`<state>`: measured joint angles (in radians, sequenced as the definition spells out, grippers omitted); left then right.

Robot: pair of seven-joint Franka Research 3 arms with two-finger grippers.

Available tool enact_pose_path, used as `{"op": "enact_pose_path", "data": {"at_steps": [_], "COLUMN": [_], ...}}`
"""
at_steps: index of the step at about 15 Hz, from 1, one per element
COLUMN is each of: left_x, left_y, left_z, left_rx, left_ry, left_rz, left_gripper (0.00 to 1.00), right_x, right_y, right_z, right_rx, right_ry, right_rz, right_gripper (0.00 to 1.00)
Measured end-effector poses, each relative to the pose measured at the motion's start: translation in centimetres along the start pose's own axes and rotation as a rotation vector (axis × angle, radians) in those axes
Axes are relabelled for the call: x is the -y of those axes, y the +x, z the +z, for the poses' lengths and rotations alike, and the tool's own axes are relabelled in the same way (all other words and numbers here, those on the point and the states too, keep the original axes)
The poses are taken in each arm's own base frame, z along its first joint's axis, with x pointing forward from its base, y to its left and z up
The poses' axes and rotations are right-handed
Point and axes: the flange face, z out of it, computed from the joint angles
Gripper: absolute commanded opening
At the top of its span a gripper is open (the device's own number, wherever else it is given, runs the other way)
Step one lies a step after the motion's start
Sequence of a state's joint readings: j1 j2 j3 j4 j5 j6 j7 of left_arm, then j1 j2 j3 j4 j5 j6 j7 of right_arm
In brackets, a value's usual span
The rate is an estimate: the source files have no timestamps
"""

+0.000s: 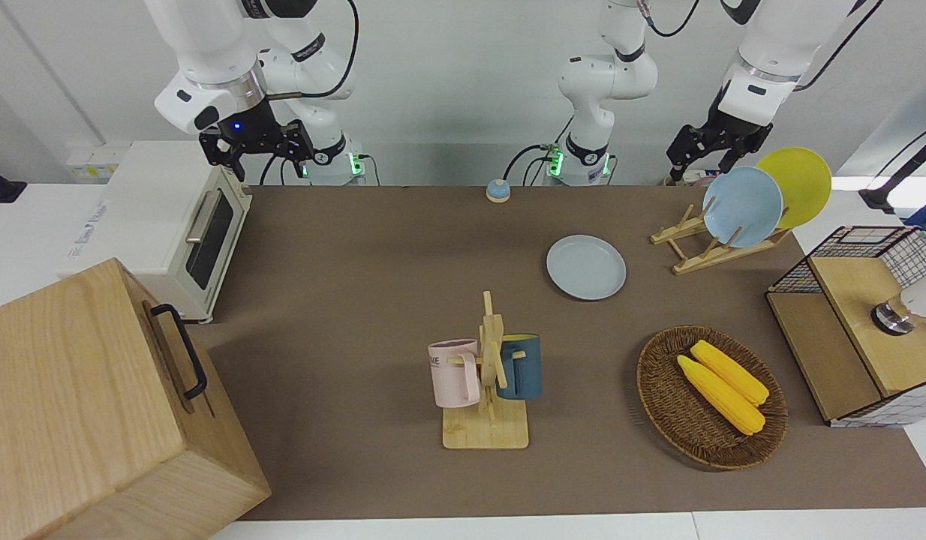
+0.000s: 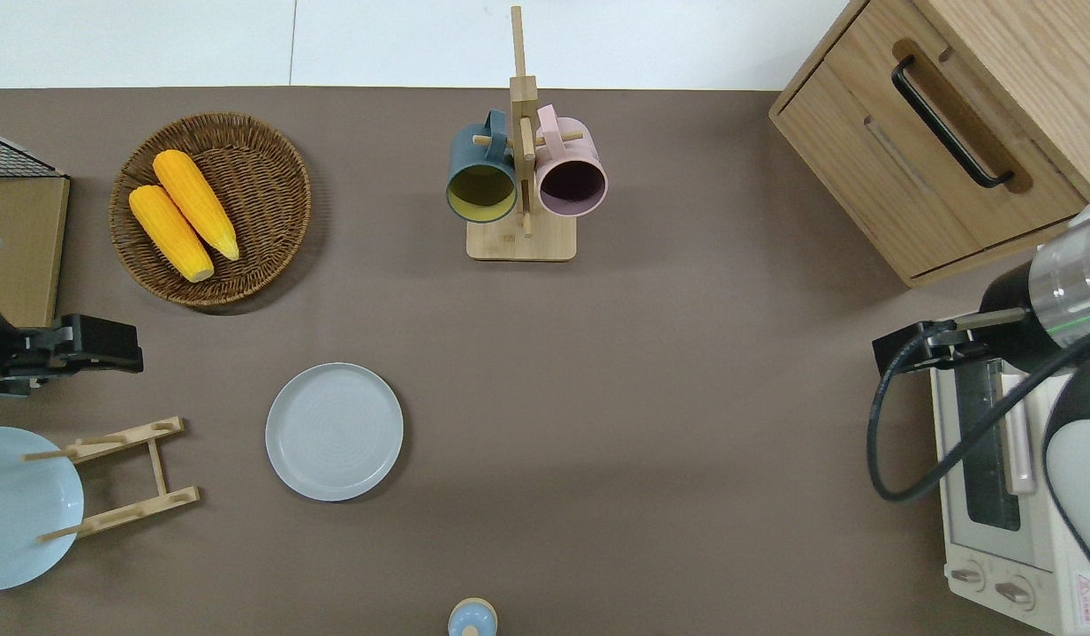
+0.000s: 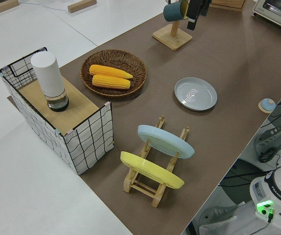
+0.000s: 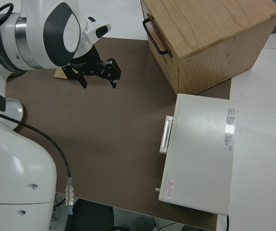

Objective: Pick gray plate from table and place it on lower plate rack with left arm
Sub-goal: 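Move the left gripper out toward the gray plate on the table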

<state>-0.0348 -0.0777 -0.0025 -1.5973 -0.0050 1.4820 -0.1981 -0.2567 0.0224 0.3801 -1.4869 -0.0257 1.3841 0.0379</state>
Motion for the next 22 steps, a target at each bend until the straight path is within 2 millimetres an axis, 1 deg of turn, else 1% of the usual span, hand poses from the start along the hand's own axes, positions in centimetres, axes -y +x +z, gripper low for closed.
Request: {"op": "enact_pose_path", "data": {"at_steps": [2, 4, 6, 10, 13, 16, 19, 22], "left_x": [0.2, 1.2, 1.7, 1.7, 1.6, 1.2, 0.9, 0.8], "left_y": [-0.2, -0.2, -0.2, -0.1, 0.4, 1.1, 2.0, 2.5], "left_z": [-0.1, -0.3, -0.5, -0.3, 0.4, 1.8, 3.7, 7.1], "left_rx": [0.018, 0.025, 0.026, 0.03, 0.048, 0.077, 0.117, 0.179], "left_ry": [0.003, 0.002, 0.001, 0.002, 0.006, 0.013, 0.021, 0.033], "left_rz": [-0.003, -0.02, -0.028, -0.028, -0.027, -0.021, -0.021, -0.02], "left_gripper": [1.0, 1.0, 1.0, 1.0, 1.0, 1.0, 1.0, 1.0], "right_x": [0.0, 0.0, 0.0, 0.0, 0.0, 0.0, 0.0, 0.0], "right_y": [0.0, 0.0, 0.0, 0.0, 0.0, 0.0, 0.0, 0.0], "right_z": [0.0, 0.0, 0.0, 0.0, 0.0, 0.0, 0.0, 0.0], "right_rx": [0.0, 0.0, 0.0, 0.0, 0.0, 0.0, 0.0, 0.0], "right_ry": [0.0, 0.0, 0.0, 0.0, 0.0, 0.0, 0.0, 0.0], "right_rz": [0.0, 0.0, 0.0, 0.0, 0.0, 0.0, 0.0, 0.0], "right_gripper": [0.983, 0.983, 0.983, 0.983, 0.983, 0.983, 0.983, 0.983]}}
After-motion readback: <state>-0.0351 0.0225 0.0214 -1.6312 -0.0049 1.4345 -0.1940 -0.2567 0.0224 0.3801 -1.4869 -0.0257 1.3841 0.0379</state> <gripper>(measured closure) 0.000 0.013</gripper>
